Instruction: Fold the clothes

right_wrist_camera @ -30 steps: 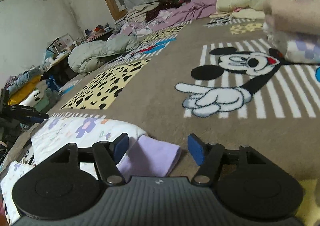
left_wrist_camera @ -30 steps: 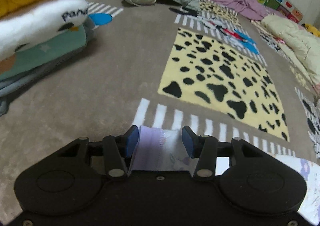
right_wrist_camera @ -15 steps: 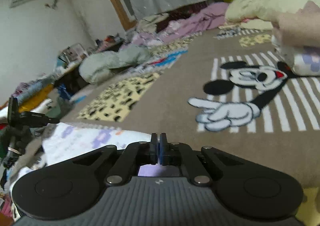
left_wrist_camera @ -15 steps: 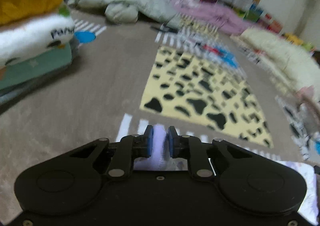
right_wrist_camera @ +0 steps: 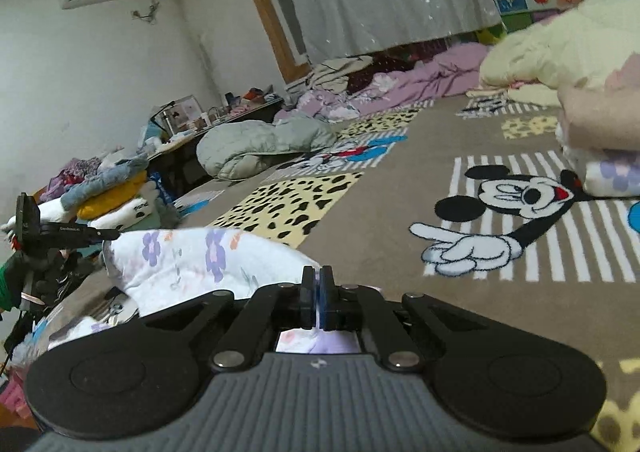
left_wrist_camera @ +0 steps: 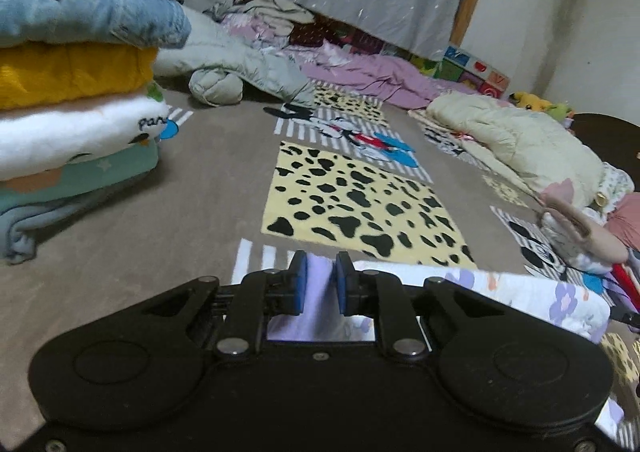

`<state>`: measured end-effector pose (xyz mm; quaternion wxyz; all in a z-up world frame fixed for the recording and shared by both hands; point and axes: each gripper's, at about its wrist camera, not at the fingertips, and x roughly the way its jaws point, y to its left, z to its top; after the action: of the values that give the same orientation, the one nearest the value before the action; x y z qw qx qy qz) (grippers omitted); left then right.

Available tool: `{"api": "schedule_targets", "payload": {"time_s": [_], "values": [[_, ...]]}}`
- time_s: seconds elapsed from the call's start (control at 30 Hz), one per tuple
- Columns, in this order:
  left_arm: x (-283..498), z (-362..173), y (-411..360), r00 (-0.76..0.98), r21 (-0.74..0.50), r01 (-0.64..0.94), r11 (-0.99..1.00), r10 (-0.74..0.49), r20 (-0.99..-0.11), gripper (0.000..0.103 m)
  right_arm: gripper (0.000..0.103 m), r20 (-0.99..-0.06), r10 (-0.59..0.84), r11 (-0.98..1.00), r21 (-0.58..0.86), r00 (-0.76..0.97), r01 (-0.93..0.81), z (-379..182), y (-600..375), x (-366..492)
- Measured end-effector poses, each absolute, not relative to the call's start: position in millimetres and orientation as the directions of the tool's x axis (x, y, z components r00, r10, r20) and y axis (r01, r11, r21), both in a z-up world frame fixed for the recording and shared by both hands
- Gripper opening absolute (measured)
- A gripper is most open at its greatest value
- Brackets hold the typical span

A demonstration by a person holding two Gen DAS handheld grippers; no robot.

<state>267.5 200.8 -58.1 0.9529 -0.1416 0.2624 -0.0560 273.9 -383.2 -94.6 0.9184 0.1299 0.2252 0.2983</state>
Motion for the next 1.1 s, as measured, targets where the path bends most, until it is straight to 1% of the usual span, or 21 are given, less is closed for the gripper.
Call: {"api": "schedule_targets", "payload": {"time_s": [0.07, 0.13, 0.2, 0.33, 0.47, 0.57, 0.6, 0.63, 0.7, 0.73, 0.77, 0.8, 0.83, 0.87, 0.9, 1.0, 1.1], "values": [[251, -57, 204, 0.862, -0.306, 0.042, 0.951, -0.190, -0.470, 0.012, 0.002, -0.328, 0.594, 0.798, 0.352, 0.735, -0.489, -90, -384, 259], [233, -57, 203, 0.865, -0.303, 0.064, 0.951, -0.205, -0.457, 0.012, 0.002, -0.304, 0.598, 0.793, 0.360, 0.742, -0.491, -85, -389, 244], [217, -57, 200, 0.866, -0.289, 0.089, 0.953, -0.218, -0.451, 0.012, 0.002, -0.301, 0.600, 0.791, 0.360, 0.741, -0.494, -83, -391, 232], [191, -62, 189, 0.852, -0.228, 0.138, 0.964, -0.233, -0.469, 0.009, 0.002, -0.329, 0.576, 0.812, 0.337, 0.748, -0.477, -89, -385, 217], [165, -66, 178, 0.851, -0.126, 0.189, 0.974, -0.227, -0.474, 0.008, 0.002, -0.345, 0.562, 0.820, 0.348, 0.752, -0.454, -96, -382, 212], [145, -72, 183, 0.855, -0.108, 0.190, 0.976, -0.219, -0.471, 0.008, 0.002, -0.340, 0.561, 0.814, 0.394, 0.755, -0.427, -99, -385, 208], [138, -75, 185, 0.856, -0.106, 0.190, 0.976, -0.218, -0.470, 0.008, 0.006, -0.334, 0.567, 0.804, 0.424, 0.753, -0.417, -101, -387, 207], [132, -78, 188, 0.855, -0.103, 0.191, 0.976, -0.217, -0.472, 0.008, 0.008, -0.318, 0.583, 0.782, 0.470, 0.748, -0.409, -103, -391, 207], [122, -85, 191, 0.850, -0.093, 0.193, 0.977, -0.213, -0.482, 0.008, 0.008, -0.282, 0.614, 0.728, 0.563, 0.737, -0.392, -107, -399, 205], [118, -88, 192, 0.849, -0.086, 0.192, 0.978, -0.210, -0.485, 0.008, 0.010, -0.251, 0.635, 0.684, 0.622, 0.731, -0.381, -111, -404, 203], [114, -90, 194, 0.849, -0.084, 0.191, 0.978, -0.208, -0.486, 0.008, 0.015, -0.223, 0.656, 0.636, 0.679, 0.721, -0.368, -114, -410, 202], [111, -93, 195, 0.850, -0.085, 0.190, 0.978, -0.207, -0.484, 0.008, 0.028, -0.202, 0.673, 0.593, 0.722, 0.712, -0.356, -118, -414, 199], [108, -95, 197, 0.851, -0.086, 0.190, 0.978, -0.208, -0.482, 0.008, 0.039, -0.186, 0.686, 0.551, 0.764, 0.703, -0.336, -124, -418, 197], [105, -96, 198, 0.853, -0.088, 0.190, 0.978, -0.208, -0.479, 0.008, 0.055, -0.170, 0.698, 0.507, 0.803, 0.695, -0.313, -130, -422, 194], [102, -98, 199, 0.854, -0.083, 0.191, 0.978, -0.207, -0.478, 0.008, 0.057, -0.156, 0.707, 0.467, 0.836, 0.690, -0.289, -136, -425, 191], [95, -105, 199, 0.856, -0.047, 0.204, 0.978, -0.202, -0.476, 0.008, 0.057, -0.106, 0.718, 0.350, 0.910, 0.688, -0.225, -152, -433, 183], [89, -112, 199, 0.856, -0.020, 0.211, 0.977, -0.194, -0.480, 0.008, 0.057, -0.086, 0.709, 0.278, 0.946, 0.700, -0.166, -165, -437, 175]]}}
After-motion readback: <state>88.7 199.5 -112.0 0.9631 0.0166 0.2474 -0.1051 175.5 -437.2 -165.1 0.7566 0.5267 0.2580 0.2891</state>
